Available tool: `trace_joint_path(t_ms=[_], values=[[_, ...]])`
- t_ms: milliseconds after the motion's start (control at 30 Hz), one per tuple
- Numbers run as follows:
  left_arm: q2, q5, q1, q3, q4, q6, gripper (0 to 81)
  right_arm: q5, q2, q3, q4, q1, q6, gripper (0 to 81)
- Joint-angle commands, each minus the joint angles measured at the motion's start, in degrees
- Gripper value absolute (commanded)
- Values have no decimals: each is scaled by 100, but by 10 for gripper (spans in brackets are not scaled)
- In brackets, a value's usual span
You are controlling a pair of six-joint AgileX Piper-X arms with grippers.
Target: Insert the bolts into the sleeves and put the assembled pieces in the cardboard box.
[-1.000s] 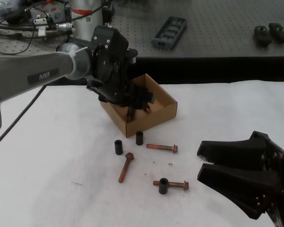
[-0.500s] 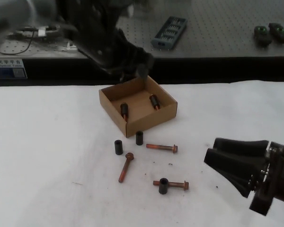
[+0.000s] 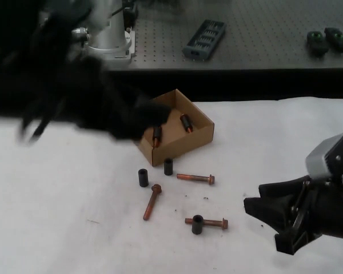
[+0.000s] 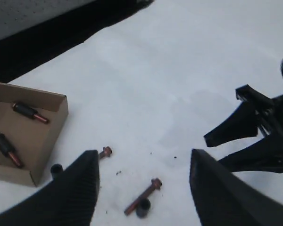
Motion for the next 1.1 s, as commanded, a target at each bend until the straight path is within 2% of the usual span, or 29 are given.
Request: trace_joint_path(t_ms=[0,133,233,433,733,833,1067], values=[[-253,3,-36,224,-527,-226,418,195,0,-8,-86,155,-313,340],[-1146,-118,-39,1613,-1800,-1019,418,556,257,-8,-409,622,-691,340],[-1449,-125,-50,2467,-2456,-1109,418,790,682,-8,-743,898,-736,340],[-1638,-125,-50,3344,-3109,-1109,418,1093,1728,-8,-1670,1021,-645,340],[-1638,-386,-50,3495,-3152,-1109,418,1090,2387,-36,-2492,1021,-668,340],[-1638,-401,-50,3495,-3171,-1192,418,1090,2408,-70,-2458,1021,-943,340],[-1638,-435,-50,3495,-3239,-1338,418,1656,2647,-766,-776,1021,-1400,340]])
